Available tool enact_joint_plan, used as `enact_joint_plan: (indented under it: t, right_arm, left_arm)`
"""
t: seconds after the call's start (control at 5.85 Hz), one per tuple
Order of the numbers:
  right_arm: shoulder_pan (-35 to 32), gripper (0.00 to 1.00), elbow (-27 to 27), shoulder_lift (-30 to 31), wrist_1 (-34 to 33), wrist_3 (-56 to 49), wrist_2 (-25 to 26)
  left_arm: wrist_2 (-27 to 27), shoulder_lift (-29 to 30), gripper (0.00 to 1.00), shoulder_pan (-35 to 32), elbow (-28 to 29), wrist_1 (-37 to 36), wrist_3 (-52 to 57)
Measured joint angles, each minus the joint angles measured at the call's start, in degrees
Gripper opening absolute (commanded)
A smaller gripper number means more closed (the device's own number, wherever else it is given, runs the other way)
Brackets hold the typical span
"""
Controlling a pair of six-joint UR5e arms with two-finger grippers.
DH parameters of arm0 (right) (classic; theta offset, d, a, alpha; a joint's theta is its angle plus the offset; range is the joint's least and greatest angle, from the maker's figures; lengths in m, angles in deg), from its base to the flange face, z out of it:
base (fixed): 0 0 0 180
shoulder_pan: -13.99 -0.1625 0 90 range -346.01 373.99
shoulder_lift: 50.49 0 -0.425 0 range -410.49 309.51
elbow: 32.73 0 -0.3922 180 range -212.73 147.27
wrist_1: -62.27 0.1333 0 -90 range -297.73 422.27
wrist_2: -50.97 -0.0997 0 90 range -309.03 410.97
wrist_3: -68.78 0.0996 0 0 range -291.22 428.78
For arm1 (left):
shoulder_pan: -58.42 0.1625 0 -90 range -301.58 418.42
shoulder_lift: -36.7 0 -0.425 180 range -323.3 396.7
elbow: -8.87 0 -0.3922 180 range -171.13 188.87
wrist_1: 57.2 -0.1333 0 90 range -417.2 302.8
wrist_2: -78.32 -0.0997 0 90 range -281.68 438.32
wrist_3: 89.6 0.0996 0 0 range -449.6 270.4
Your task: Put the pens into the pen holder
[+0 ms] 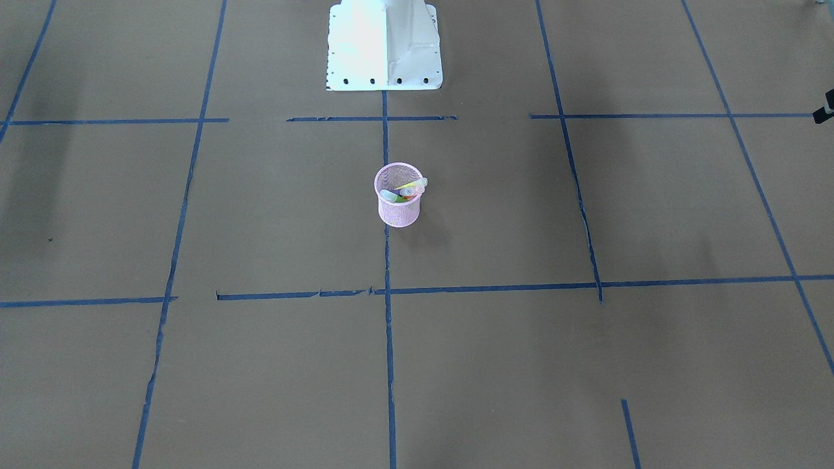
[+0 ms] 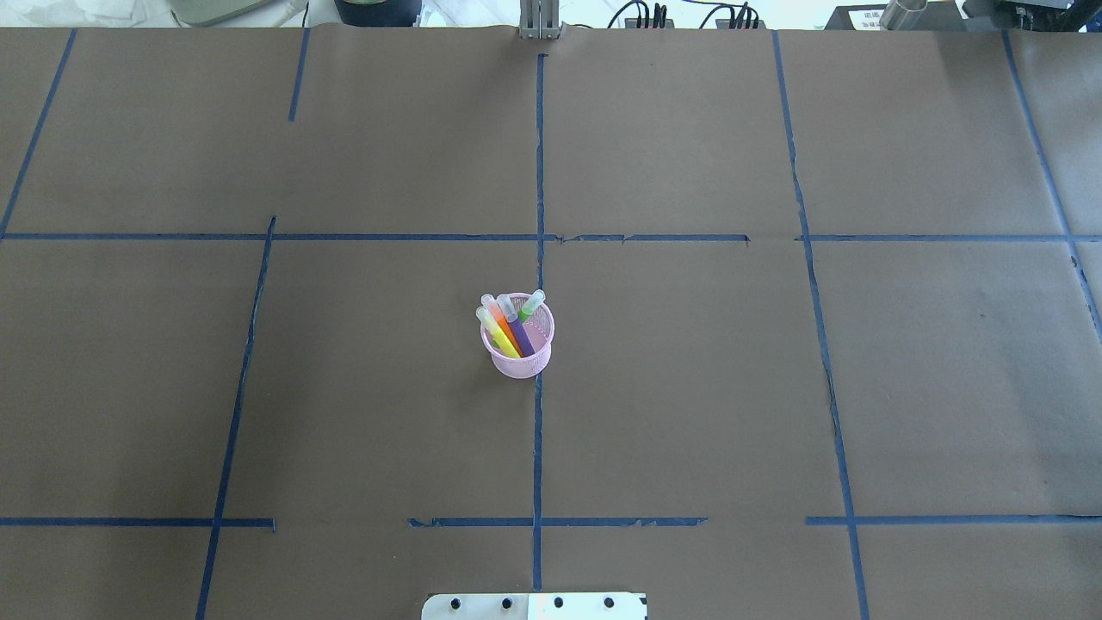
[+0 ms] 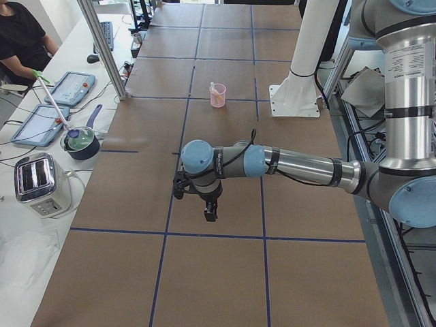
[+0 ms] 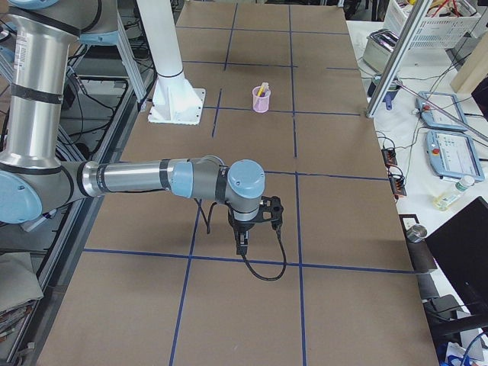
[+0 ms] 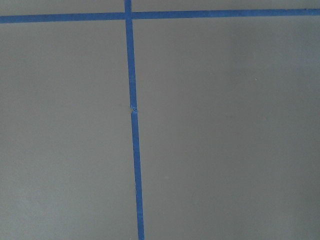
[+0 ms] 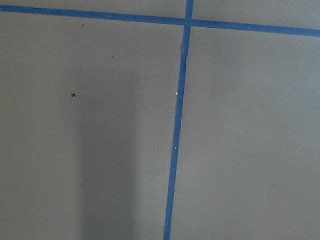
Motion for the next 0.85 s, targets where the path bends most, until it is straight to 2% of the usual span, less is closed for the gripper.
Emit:
enact_joint_plan:
  t: [0.85]
  right_arm:
    - [0.0,1.00,-0.4,0.3,0.0,0.0,0.0]
  left_arm:
    - [-0.1,-1.3,1.00,-0.1,-1.4,-0.3,0.0]
